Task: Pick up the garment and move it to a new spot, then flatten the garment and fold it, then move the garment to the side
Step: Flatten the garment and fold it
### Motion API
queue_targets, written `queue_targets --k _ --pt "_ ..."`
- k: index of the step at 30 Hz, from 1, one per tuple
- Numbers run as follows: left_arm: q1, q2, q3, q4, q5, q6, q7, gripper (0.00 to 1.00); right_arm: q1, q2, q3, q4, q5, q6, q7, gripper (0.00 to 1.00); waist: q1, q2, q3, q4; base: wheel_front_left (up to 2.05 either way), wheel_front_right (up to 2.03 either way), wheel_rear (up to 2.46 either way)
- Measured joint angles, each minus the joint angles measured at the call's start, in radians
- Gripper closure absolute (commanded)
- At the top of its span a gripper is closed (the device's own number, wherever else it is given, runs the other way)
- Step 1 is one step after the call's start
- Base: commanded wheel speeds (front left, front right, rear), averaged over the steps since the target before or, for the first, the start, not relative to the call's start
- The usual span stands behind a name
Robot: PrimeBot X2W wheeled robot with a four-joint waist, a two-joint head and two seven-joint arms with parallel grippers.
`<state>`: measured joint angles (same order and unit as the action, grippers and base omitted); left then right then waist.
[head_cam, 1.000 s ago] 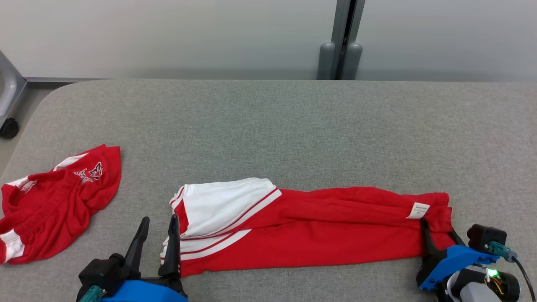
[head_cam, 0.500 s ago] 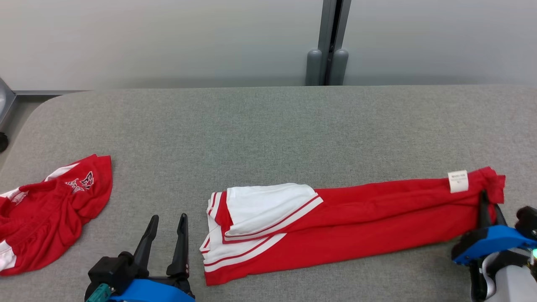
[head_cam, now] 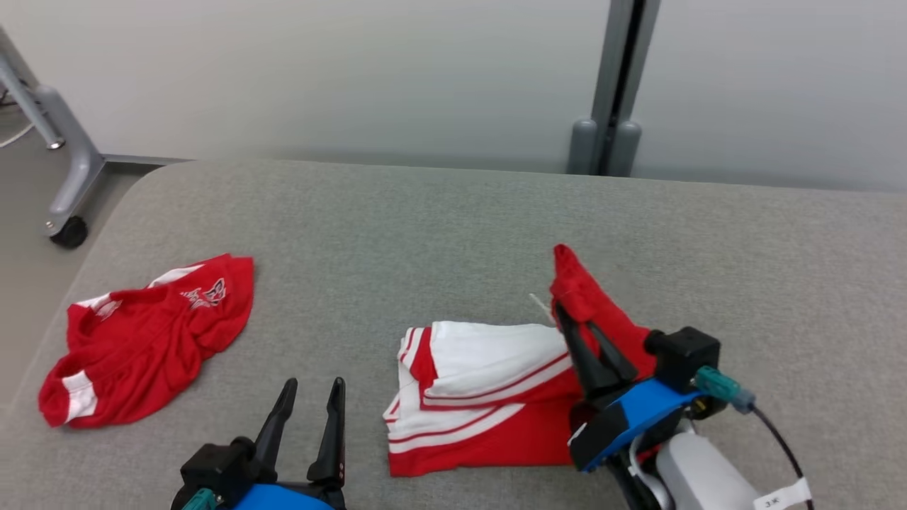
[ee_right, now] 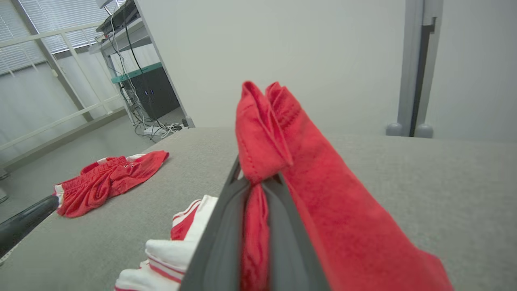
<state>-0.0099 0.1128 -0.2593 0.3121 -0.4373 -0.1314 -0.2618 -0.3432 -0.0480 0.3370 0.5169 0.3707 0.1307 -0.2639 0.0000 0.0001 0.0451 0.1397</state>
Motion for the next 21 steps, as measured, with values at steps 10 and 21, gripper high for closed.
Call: queue_targets --k 10,21 --pt "0.004 0.007 -0.014 0.020 -0.003 0.000 0.000 0.00 -0.062 0.000 0.264 0.112 0.132 0.000 0.000 0.00 0.0000 -0.0001 0.011 0.120 0.00 0.00 0.00" --pt "0.003 0.006 0.059 0.023 0.030 0.000 0.000 0.00 -0.044 0.000 0.145 0.086 0.090 0.000 0.000 0.00 0.0000 0.0000 0.015 0.025 0.00 0.00 0.00"
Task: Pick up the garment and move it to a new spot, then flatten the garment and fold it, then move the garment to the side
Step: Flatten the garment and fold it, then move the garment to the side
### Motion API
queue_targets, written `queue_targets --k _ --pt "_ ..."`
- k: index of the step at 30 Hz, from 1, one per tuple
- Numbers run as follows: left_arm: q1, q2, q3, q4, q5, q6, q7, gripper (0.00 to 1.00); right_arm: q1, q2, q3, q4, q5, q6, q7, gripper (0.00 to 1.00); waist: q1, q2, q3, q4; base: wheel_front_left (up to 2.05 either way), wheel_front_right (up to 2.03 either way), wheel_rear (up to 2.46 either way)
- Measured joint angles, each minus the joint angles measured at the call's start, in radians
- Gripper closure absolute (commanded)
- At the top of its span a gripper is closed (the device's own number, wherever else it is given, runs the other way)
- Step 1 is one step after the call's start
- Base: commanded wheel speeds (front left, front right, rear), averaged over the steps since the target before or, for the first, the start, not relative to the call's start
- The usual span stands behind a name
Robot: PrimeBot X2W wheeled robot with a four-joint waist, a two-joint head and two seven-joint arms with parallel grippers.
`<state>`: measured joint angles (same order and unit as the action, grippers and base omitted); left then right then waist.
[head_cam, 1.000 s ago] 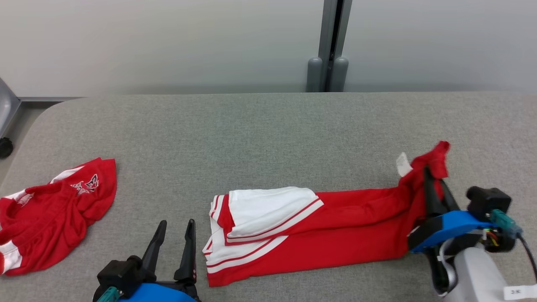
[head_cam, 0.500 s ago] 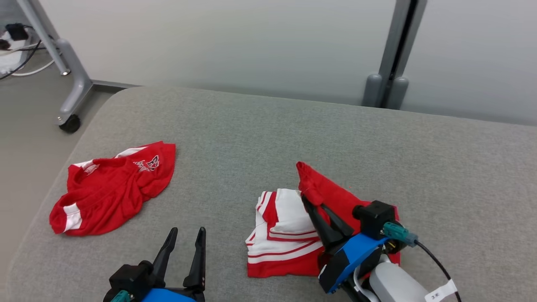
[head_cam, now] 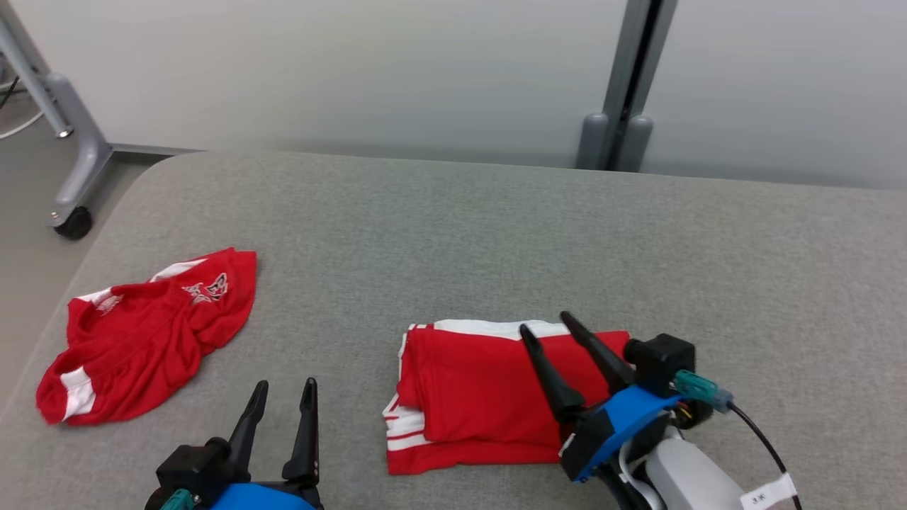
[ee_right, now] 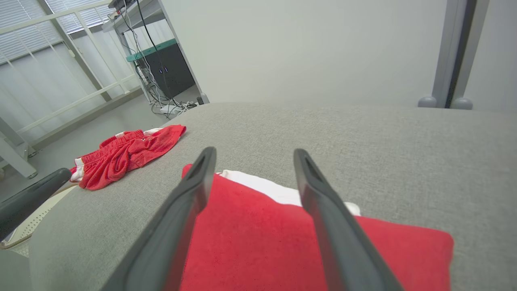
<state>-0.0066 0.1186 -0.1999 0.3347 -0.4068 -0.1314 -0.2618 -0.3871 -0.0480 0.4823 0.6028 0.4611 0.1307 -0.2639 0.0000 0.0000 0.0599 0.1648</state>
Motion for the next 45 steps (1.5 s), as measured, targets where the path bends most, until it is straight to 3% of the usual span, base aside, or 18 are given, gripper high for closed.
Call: queue_targets --k 7,14,22,32,43,44,45 --pt "-0.002 -0.015 0.078 0.003 0.075 0.000 0.000 0.00 0.106 -0.002 -0.239 -0.029 -0.180 0.000 0.000 0.00 0.0000 0.0000 -0.013 -0.097 0.00 0.00 0.00" --pt "0.035 -0.033 0.131 -0.013 0.131 0.000 0.000 0.00 0.197 -0.002 -0.323 -0.058 -0.227 0.000 0.000 0.00 0.0000 0.0000 -0.038 -0.165 0.00 0.00 0.00" --pt "0.072 -0.055 0.142 -0.026 0.153 0.000 0.000 0.00 0.248 -0.002 -0.323 -0.053 -0.212 0.000 0.000 0.00 -0.0001 0.0000 -0.055 -0.179 0.00 0.00 0.00" --pt "0.053 -0.061 0.094 -0.031 0.142 0.000 0.000 0.00 0.216 -0.002 -0.278 -0.021 -0.178 0.000 0.000 0.00 -0.0001 0.0000 -0.026 -0.149 0.00 0.00 0.00" --pt "-0.013 -0.021 -0.001 -0.025 0.074 0.000 0.000 0.00 0.024 -0.001 -0.197 0.261 -0.108 0.000 -0.001 0.00 0.0001 0.0000 0.073 -0.034 0.00 0.00 0.00" --pt "-0.016 -0.019 -0.003 -0.024 0.070 0.000 0.000 0.00 0.015 -0.001 -0.188 0.285 -0.092 0.000 -0.004 0.15 0.0001 0.0000 0.080 -0.025 0.00 0.00 0.00" --pt "-0.018 -0.016 -0.002 -0.024 0.068 0.000 0.000 0.00 0.001 -0.004 -0.179 0.299 -0.072 0.000 -0.007 0.71 0.0001 0.0000 0.087 -0.018 0.00 0.00 0.00"
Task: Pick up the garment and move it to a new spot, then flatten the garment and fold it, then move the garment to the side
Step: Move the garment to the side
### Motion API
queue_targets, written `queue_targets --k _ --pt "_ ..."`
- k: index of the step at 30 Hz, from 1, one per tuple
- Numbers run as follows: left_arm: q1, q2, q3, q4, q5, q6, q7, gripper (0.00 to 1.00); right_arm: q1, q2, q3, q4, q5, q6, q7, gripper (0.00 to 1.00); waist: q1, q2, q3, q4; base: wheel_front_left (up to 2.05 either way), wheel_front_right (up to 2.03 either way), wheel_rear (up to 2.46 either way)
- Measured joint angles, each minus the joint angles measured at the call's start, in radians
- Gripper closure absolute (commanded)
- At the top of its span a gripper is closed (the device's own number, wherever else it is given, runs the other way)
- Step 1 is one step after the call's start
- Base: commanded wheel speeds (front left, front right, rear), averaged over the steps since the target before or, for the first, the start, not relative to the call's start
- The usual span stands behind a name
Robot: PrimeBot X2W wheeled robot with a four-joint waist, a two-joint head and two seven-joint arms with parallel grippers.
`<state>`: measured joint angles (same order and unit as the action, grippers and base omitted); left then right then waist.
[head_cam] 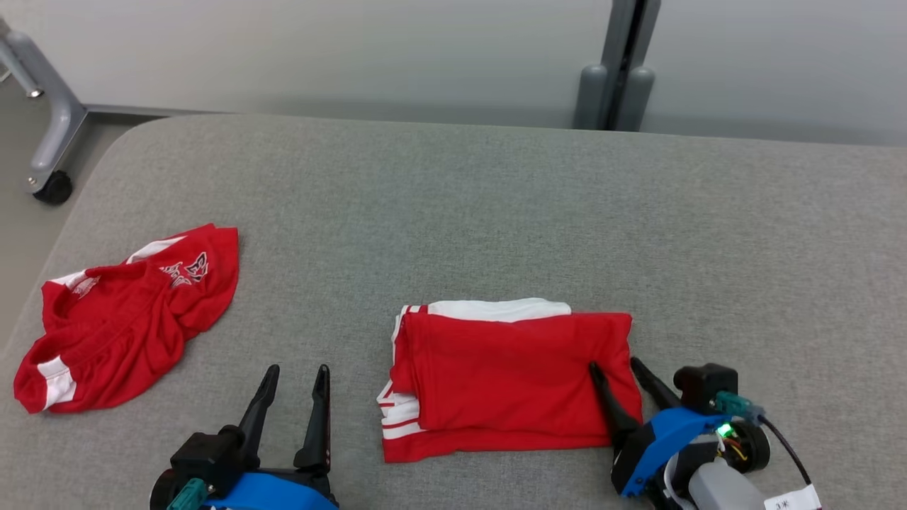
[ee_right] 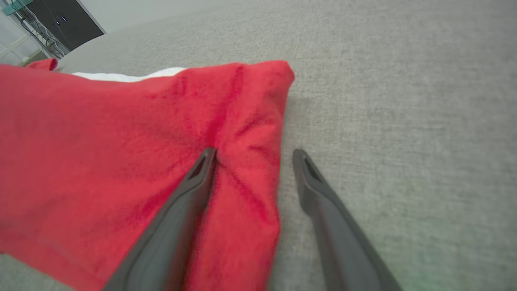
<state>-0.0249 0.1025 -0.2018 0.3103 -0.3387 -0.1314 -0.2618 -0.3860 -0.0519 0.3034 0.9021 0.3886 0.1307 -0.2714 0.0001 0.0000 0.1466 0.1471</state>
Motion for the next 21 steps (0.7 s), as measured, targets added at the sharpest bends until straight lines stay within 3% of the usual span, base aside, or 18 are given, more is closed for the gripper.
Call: queue_targets --k 1,5,9,20,21 --pt "0.000 0.002 0.001 0.000 -0.004 0.000 0.000 0.00 -0.012 -0.002 0.006 0.005 0.011 0.000 -0.001 1.00 0.0000 0.0000 0.006 0.006 0.00 0.00 0.00" --pt "0.001 0.007 0.022 -0.002 -0.007 0.000 0.000 0.00 -0.030 0.004 -0.010 -0.002 0.003 0.001 0.001 1.00 0.0001 0.0000 0.025 -0.013 0.00 0.00 0.00" --pt "0.001 0.008 0.012 -0.029 -0.003 0.000 0.000 0.00 -0.020 0.014 -0.037 -0.033 -0.021 0.002 0.003 1.00 0.0000 0.0000 0.038 -0.089 0.00 0.00 0.00" --pt "-0.032 0.020 -0.105 -0.080 0.013 0.000 0.000 0.00 0.070 0.006 -0.071 -0.134 -0.048 0.001 0.007 1.00 -0.0001 0.0000 0.052 -0.422 0.00 0.00 0.00" --pt "-0.035 0.021 -0.119 -0.087 0.013 0.000 0.000 0.00 0.085 0.005 -0.073 -0.149 -0.053 0.001 0.008 1.00 -0.0001 0.0000 0.050 -0.476 0.00 0.00 0.00"
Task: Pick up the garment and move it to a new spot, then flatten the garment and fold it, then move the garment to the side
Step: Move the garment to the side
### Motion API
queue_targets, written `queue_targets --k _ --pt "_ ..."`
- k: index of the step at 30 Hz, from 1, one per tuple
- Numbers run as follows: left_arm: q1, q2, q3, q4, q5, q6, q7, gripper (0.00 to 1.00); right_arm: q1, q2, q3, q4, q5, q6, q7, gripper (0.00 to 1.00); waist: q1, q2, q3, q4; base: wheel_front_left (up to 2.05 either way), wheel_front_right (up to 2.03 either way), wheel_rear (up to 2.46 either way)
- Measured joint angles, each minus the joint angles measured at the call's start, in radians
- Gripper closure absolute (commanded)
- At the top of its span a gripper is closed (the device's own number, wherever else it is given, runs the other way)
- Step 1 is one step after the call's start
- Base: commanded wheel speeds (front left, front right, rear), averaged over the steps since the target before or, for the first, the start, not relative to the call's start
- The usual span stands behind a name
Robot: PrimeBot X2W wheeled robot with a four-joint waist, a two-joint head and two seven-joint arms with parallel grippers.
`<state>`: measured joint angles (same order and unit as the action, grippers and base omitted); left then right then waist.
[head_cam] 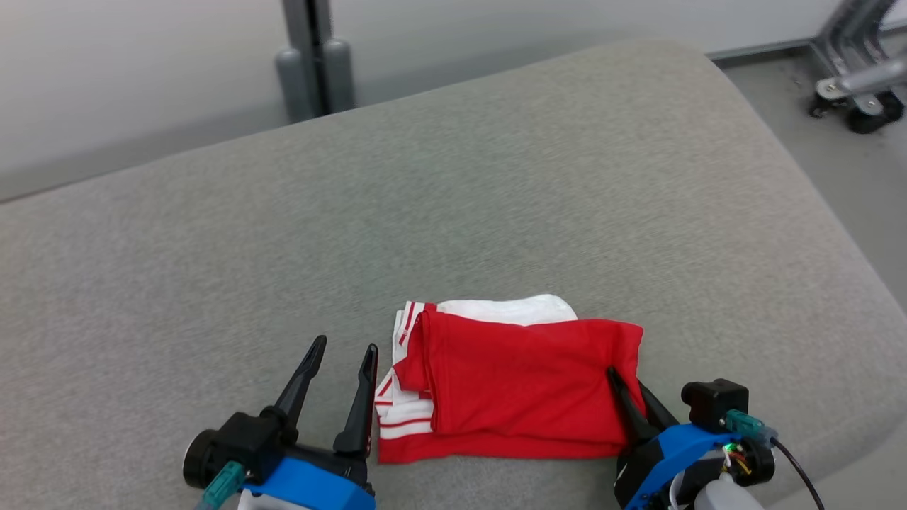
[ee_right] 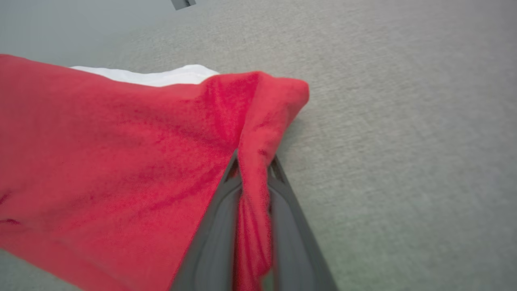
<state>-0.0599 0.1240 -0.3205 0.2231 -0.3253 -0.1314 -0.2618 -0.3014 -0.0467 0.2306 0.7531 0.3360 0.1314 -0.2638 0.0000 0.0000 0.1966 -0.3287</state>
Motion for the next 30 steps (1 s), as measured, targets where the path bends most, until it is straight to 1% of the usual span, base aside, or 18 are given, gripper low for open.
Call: queue_targets --k 3,6,9,11,16,19,22,25,30 --pt "0.000 0.003 -0.014 -0.007 0.000 0.000 0.000 0.00 0.017 -0.002 -0.005 -0.025 0.001 0.000 0.000 1.00 0.0000 0.0000 -0.008 -0.067 0.00 0.00 0.00" --pt "0.002 0.007 -0.020 -0.008 0.000 0.000 0.000 0.00 0.027 -0.002 -0.006 -0.034 -0.003 0.000 0.000 1.00 0.0000 0.0000 -0.017 -0.113 0.00 0.00 0.00" --pt "0.006 0.019 -0.027 -0.008 -0.001 0.000 0.000 0.00 0.027 -0.002 -0.018 -0.043 -0.014 0.000 0.000 1.00 0.0000 0.0000 -0.024 -0.136 0.00 0.00 0.00" --pt "0.007 0.027 -0.036 -0.008 -0.002 0.000 0.000 0.00 0.023 -0.002 -0.027 -0.045 -0.034 0.000 0.000 1.00 0.0000 0.0000 -0.021 -0.134 0.00 0.00 0.00" --pt "0.003 0.050 -0.058 -0.006 -0.011 0.000 0.000 0.00 -0.039 -0.003 -0.058 -0.039 -0.078 -0.001 0.000 1.00 0.0000 0.0000 -0.002 -0.095 0.00 0.00 0.00" --pt "-0.009 0.069 -0.066 -0.009 -0.019 0.000 0.000 0.00 -0.124 -0.002 -0.099 -0.013 -0.139 -0.001 0.000 1.00 0.0000 0.0000 0.021 -0.061 0.00 0.00 0.00" --pt "-0.026 0.090 -0.072 -0.018 -0.028 0.000 0.000 0.00 -0.224 -0.002 -0.165 0.027 -0.218 -0.001 0.000 1.00 0.0000 0.0000 0.052 -0.023 0.00 0.00 0.00" --pt "-0.050 0.116 -0.068 -0.032 -0.040 0.000 0.000 0.00 -0.335 -0.001 -0.273 0.055 -0.323 -0.001 0.007 1.00 0.0000 0.0000 0.092 0.016 0.00 0.00 0.00" --pt "-0.097 0.159 -0.057 -0.053 -0.059 0.000 0.000 0.00 -0.479 -0.001 -0.526 0.044 -0.539 0.000 0.053 1.00 0.0001 0.0000 0.164 0.085 0.00 0.00 0.00"
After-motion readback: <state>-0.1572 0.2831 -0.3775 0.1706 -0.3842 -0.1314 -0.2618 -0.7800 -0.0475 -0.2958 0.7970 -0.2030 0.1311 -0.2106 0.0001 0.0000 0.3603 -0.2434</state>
